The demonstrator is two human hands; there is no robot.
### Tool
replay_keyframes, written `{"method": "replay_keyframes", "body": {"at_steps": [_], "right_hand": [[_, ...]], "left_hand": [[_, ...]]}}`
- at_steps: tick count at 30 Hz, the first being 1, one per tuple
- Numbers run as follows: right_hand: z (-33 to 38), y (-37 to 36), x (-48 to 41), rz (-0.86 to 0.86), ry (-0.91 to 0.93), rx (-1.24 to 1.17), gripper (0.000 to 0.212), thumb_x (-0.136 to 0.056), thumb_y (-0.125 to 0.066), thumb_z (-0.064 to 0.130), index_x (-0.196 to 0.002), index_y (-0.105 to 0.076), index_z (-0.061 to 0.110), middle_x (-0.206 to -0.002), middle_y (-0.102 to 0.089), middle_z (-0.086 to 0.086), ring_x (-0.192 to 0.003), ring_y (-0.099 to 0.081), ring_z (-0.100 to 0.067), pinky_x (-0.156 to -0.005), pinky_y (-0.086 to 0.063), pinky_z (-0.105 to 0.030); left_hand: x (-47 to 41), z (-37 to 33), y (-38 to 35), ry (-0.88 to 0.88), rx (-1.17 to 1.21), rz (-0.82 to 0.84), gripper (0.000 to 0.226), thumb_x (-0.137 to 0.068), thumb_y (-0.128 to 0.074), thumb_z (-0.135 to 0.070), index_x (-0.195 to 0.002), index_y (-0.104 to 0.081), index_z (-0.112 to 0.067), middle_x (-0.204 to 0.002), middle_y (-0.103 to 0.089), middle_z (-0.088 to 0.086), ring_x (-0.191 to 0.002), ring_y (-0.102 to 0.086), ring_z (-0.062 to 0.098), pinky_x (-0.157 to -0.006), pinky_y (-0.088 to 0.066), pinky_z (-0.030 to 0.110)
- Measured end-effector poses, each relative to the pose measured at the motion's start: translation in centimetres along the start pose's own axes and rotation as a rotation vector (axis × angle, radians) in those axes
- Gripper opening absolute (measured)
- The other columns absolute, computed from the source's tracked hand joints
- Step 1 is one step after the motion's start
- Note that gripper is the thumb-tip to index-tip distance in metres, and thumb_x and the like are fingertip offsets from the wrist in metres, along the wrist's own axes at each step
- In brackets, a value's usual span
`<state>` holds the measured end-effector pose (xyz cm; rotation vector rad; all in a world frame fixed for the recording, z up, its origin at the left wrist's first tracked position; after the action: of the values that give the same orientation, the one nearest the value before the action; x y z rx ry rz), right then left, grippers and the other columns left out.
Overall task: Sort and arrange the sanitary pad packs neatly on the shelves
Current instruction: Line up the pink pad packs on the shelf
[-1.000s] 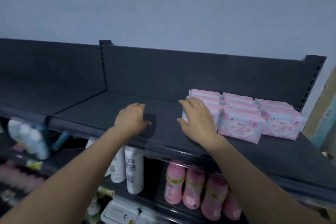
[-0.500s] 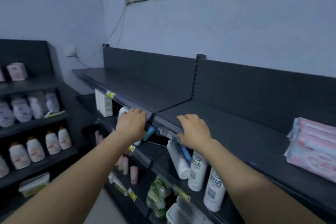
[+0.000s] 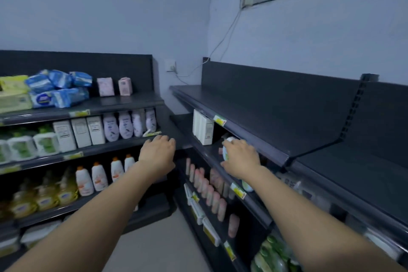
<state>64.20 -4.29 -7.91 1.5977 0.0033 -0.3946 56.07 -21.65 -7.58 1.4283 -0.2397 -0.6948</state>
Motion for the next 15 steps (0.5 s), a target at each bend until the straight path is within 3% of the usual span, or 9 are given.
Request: {"method": "replay_keyframes", "body": {"at_steps": [15], "right_hand": [[11.9, -3.6, -14.6, -0.018, 0.155, -0.036, 0.049, -0.090, -0.059, 0.039, -0.131, -0.045, 0.017, -0.127, -0.052, -0.009, -0.120, -0.045, -0.028, -0.090, -0.042, -0.037]], "left_hand": [[-5.8, 15.5, -5.3, 0.223, -0.032, 0.016, 0.048, -0.085, -0.065, -0.034, -0.125, -0.047, -0.015, -0.126, -0.052, 0.004, -0.119, -0.046, 0.023, -0.088, -0.043, 0.035]]}}
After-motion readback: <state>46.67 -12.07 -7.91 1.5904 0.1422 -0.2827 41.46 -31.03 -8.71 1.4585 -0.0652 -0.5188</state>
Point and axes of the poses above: each hand's wrist, its own x-axis away from the middle knuckle, its own y-axis out of the back of the hand, z = x × y, the point moved 9 cm from there along -x, towards the middle knuckle
